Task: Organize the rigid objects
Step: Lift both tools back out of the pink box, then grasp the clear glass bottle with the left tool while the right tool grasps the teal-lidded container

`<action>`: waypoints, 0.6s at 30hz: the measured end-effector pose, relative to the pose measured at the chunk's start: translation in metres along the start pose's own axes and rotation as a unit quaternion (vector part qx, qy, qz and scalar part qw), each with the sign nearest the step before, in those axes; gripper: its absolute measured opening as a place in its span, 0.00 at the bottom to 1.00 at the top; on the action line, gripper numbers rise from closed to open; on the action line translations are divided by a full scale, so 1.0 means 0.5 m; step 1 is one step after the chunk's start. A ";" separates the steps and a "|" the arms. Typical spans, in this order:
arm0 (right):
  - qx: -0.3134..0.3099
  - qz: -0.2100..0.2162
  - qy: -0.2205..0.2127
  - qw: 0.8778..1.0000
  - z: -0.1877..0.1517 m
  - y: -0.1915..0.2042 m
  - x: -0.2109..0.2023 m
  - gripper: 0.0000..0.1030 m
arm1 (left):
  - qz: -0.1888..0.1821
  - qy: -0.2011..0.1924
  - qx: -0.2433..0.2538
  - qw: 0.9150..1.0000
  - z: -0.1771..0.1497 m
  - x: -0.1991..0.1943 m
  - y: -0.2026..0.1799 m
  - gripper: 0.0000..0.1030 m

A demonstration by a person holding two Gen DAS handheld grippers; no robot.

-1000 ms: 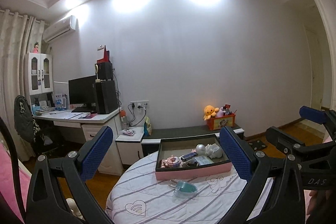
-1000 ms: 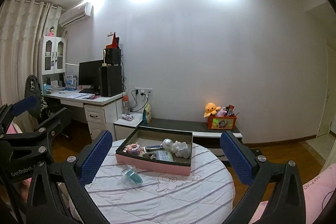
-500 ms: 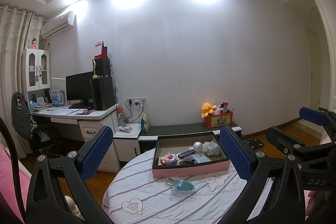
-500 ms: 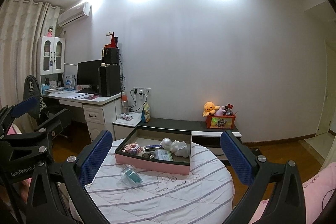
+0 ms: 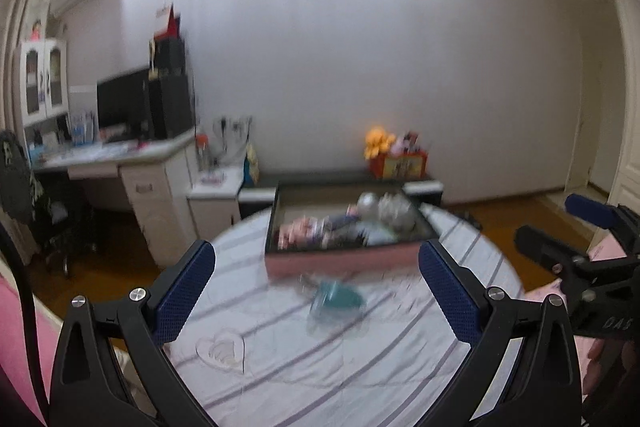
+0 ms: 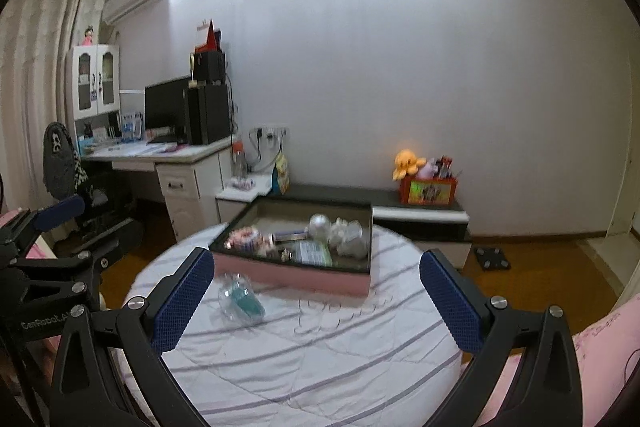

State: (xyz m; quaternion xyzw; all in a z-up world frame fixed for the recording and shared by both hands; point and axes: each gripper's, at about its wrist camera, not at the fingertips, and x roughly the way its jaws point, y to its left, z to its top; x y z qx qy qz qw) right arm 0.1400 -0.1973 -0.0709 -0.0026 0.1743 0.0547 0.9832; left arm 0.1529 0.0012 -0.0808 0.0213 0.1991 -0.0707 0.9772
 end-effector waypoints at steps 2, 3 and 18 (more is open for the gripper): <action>0.004 0.000 0.027 1.000 -0.026 -0.007 0.041 1.00 | -0.004 0.035 -0.007 0.999 -0.029 0.046 0.008 1.00; 0.008 0.001 0.037 0.999 -0.035 -0.011 0.055 1.00 | -0.005 0.052 -0.011 0.999 -0.042 0.068 0.010 1.00; -0.003 0.064 0.184 0.981 -0.163 0.022 0.293 1.00 | 0.035 0.161 -0.048 0.985 -0.142 0.215 0.106 1.00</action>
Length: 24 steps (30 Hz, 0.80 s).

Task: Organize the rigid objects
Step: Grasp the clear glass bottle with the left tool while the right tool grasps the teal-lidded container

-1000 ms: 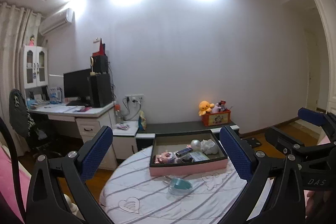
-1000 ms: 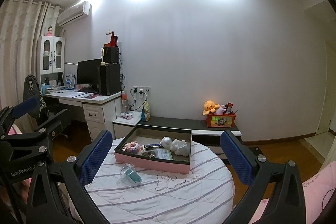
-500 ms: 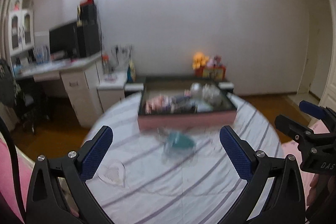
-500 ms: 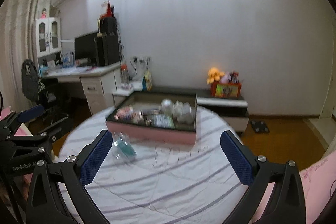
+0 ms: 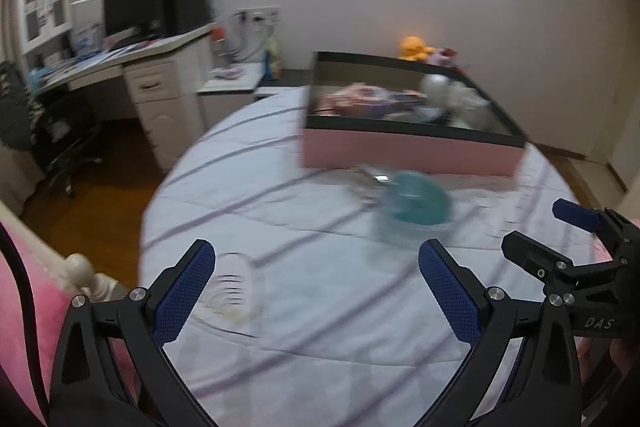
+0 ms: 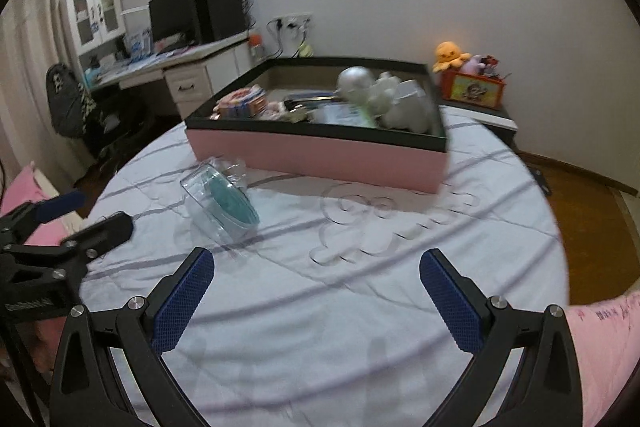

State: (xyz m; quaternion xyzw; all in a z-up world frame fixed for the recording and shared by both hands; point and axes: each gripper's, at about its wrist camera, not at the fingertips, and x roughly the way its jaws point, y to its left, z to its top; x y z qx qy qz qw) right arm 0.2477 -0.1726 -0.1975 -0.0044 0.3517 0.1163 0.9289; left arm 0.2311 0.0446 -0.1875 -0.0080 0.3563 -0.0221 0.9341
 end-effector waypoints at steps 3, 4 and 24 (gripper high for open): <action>-0.023 0.010 0.020 0.999 0.023 0.040 0.046 1.00 | 0.015 0.009 -0.021 1.000 0.004 0.015 0.046 1.00; -0.035 0.017 0.027 0.999 0.030 0.057 0.064 1.00 | 0.015 0.012 -0.028 0.999 0.004 0.020 0.058 1.00; -0.016 0.024 0.066 0.997 0.001 -0.024 0.081 0.43 | -0.086 0.070 0.008 0.994 0.053 0.155 -0.070 1.00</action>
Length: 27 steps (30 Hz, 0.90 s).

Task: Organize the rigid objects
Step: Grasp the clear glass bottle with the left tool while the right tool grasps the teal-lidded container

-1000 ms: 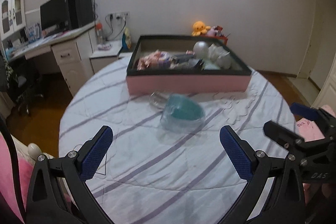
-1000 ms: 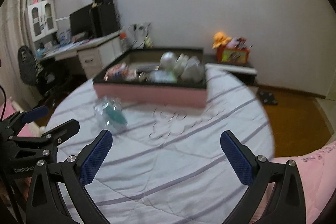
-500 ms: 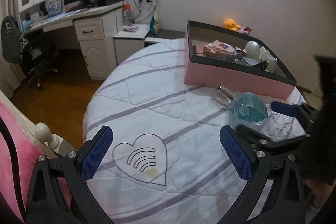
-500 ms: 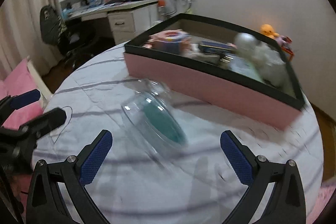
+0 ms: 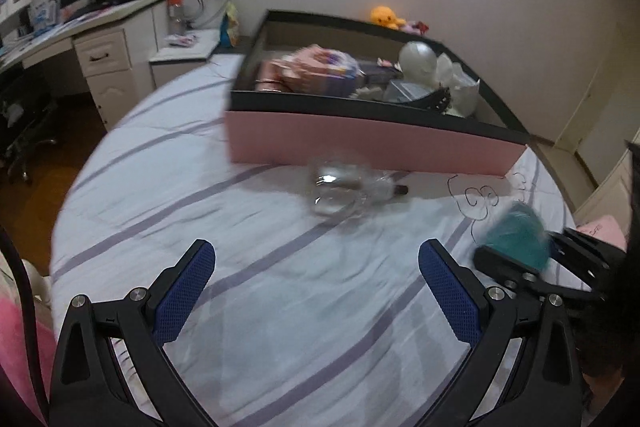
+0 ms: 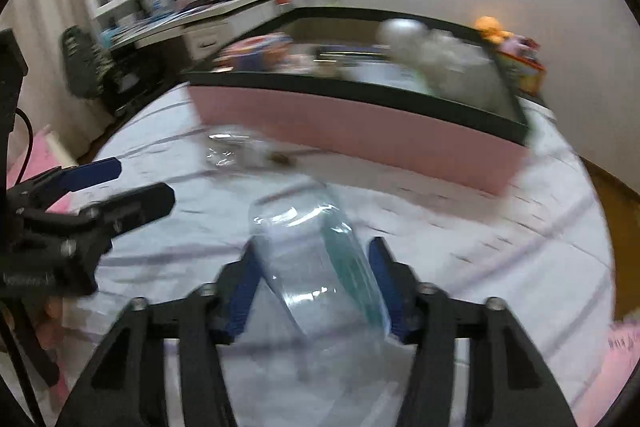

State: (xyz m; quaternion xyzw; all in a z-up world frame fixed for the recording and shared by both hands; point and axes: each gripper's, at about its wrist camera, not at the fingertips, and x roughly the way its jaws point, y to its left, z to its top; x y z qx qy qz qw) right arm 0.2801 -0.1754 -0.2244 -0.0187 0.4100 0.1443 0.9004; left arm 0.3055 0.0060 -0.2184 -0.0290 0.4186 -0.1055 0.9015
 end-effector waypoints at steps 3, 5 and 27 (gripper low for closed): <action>0.029 -0.005 -0.006 1.000 -0.013 -0.047 -0.010 0.43 | 0.008 0.012 0.007 1.000 0.029 0.034 -0.027 1.00; 0.032 -0.011 -0.004 0.999 -0.013 -0.056 -0.008 0.41 | 0.012 0.022 0.009 1.000 0.044 0.057 -0.045 1.00; 0.051 -0.010 -0.023 0.998 0.031 -0.061 0.003 0.37 | 0.021 -0.014 0.049 0.998 0.028 0.005 -0.108 0.74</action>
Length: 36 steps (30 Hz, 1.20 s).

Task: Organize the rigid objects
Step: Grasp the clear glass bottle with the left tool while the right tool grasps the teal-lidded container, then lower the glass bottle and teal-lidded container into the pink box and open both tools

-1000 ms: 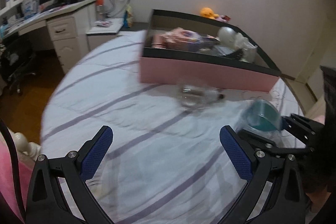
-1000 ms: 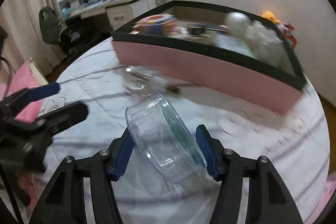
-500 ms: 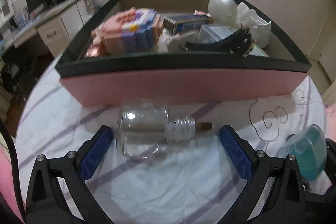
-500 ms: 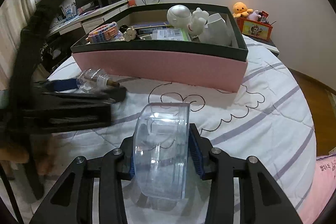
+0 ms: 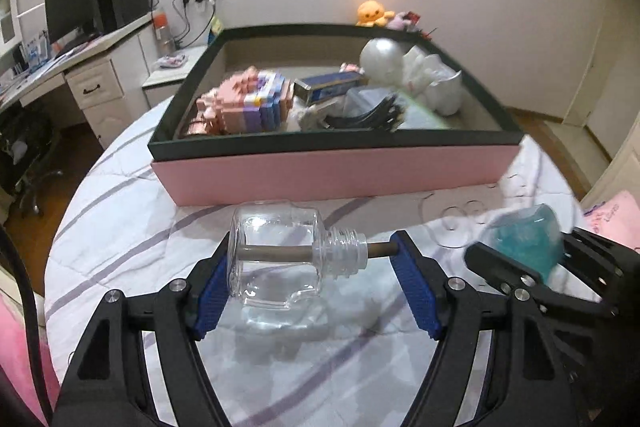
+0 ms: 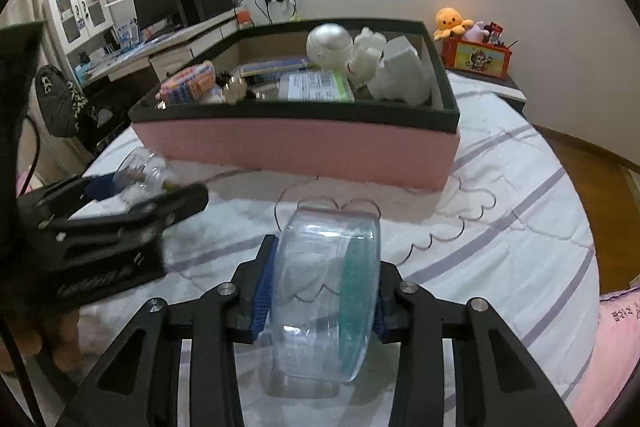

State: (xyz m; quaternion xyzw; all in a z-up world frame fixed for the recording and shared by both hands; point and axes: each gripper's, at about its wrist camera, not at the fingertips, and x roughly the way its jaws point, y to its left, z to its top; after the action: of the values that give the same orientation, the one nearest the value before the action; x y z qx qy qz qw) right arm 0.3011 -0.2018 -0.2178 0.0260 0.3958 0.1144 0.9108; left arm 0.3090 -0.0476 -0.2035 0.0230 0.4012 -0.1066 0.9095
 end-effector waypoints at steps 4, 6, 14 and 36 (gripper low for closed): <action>-0.003 0.004 -0.019 1.000 0.018 0.009 -0.017 0.37 | -0.004 -0.013 0.001 1.000 0.007 -0.029 0.011 0.74; -0.007 0.005 -0.030 1.000 0.026 0.016 -0.031 0.37 | -0.010 -0.023 -0.001 1.000 0.013 -0.044 0.016 0.74; -0.033 0.007 -0.076 0.997 0.094 0.028 -0.074 0.37 | -0.049 -0.054 0.004 0.997 0.078 -0.061 0.037 0.74; -0.036 -0.022 -0.079 0.996 0.221 -0.007 0.093 0.92 | 0.002 -0.040 -0.014 0.999 0.195 0.093 0.108 0.92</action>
State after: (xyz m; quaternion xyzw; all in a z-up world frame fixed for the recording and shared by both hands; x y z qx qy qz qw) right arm 0.4125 -0.1900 -0.1758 -0.0063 0.3187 0.1057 0.9419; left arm 0.4216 -0.0152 -0.1742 0.0063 0.3658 -0.0999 0.9253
